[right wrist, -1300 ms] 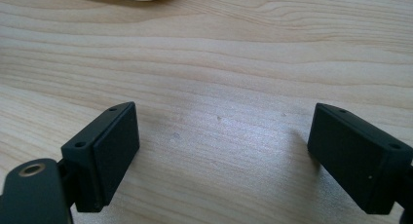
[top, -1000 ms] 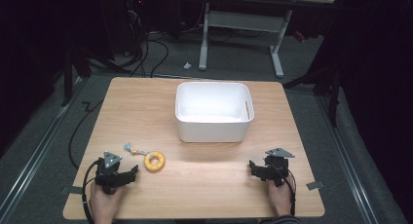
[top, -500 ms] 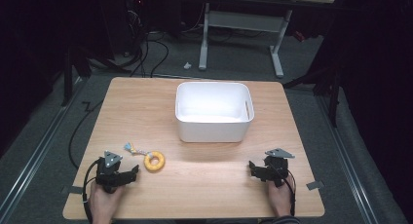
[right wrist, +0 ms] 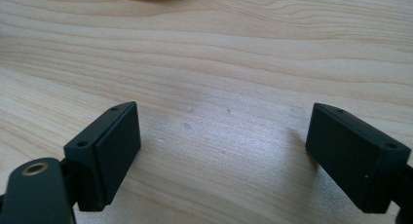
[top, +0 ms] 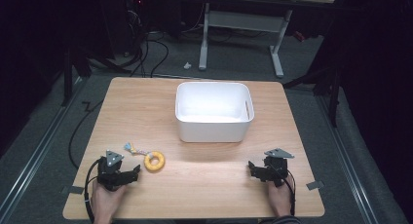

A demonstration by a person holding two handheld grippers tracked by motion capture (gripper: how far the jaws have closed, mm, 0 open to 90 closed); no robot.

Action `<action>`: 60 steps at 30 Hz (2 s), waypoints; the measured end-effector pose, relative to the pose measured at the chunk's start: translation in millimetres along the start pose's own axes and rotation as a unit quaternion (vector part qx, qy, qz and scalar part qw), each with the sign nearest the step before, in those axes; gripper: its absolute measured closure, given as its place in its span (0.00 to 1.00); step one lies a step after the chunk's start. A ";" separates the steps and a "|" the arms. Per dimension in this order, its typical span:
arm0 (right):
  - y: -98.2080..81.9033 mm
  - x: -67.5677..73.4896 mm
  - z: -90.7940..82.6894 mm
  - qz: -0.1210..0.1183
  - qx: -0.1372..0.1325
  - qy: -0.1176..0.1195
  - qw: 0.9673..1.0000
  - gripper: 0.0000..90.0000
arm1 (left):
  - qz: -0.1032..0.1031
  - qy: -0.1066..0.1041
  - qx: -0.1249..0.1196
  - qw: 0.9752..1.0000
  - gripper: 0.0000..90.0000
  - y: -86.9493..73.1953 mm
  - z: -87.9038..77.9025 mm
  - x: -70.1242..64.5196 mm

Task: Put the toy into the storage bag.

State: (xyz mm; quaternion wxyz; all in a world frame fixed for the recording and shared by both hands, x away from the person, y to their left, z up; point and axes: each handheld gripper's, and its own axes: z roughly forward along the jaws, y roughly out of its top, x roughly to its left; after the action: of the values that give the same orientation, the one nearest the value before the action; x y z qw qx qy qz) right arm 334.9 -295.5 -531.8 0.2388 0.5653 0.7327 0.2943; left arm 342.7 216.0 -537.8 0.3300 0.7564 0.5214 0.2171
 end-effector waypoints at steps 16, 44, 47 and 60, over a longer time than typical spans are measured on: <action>-0.1 0.2 -0.1 -0.003 -0.001 0.001 1.000 0.15 | -0.014 -0.015 -0.004 1.000 0.19 -1.3 -11.4 3.7; -0.2 1.4 -0.2 -0.010 -0.002 0.008 1.000 0.15 | 0.032 -0.035 0.012 0.999 0.29 24.3 -41.0 -18.0; -0.2 1.5 -0.2 -0.010 -0.002 0.008 1.000 0.15 | 0.037 -0.039 0.015 0.998 0.30 28.0 -40.6 -21.6; -0.3 2.8 -0.5 -0.011 -0.001 0.010 1.000 0.15 | 0.078 -0.054 0.047 0.994 0.30 54.7 -26.0 -41.9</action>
State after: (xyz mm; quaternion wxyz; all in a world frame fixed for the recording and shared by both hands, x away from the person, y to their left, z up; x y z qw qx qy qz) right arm 333.6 -293.0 -531.7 0.2347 0.5541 0.7409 0.2983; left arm 345.3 171.0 -479.7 0.3039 0.8203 0.4513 0.1761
